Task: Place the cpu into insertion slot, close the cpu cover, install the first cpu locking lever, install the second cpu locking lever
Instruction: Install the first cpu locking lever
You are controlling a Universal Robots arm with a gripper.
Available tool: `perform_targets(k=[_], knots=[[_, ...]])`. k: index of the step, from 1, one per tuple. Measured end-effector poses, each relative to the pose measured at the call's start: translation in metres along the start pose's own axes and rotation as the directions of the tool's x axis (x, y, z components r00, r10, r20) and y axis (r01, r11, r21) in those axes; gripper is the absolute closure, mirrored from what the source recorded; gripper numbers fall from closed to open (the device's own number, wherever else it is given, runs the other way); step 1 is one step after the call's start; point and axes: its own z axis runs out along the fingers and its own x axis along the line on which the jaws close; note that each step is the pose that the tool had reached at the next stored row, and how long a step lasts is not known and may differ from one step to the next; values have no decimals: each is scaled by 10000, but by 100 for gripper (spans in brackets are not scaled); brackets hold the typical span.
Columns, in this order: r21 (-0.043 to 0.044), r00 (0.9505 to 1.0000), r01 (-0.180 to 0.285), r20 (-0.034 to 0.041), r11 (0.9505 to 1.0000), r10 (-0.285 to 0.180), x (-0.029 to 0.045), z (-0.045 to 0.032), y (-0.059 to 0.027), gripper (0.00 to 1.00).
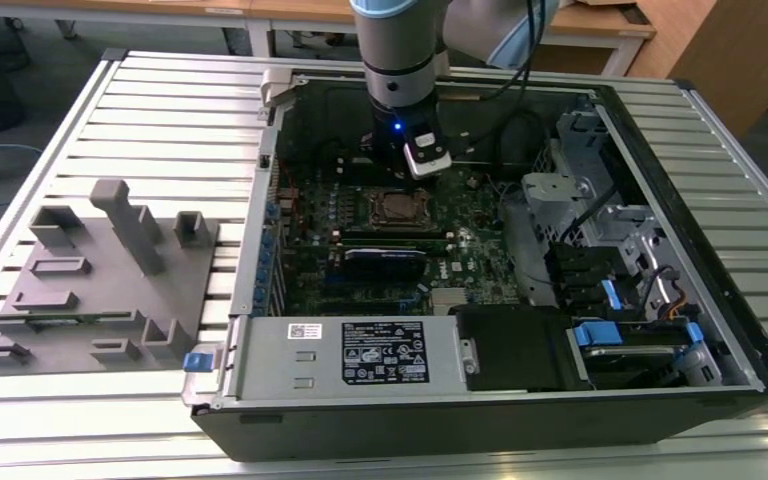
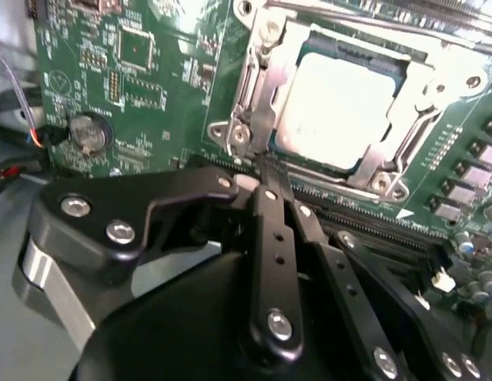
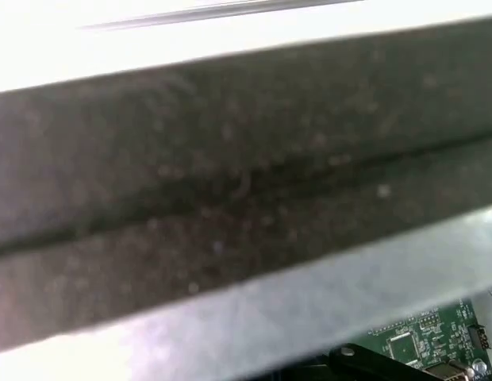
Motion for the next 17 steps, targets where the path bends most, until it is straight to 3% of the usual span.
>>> perform_targets(k=[8,17], knots=[[-51,10000,-10,-10,10000,10,-12,-65,10,90],[-47,10000,-11,-11,10000,10,-48,-279,43,90]])
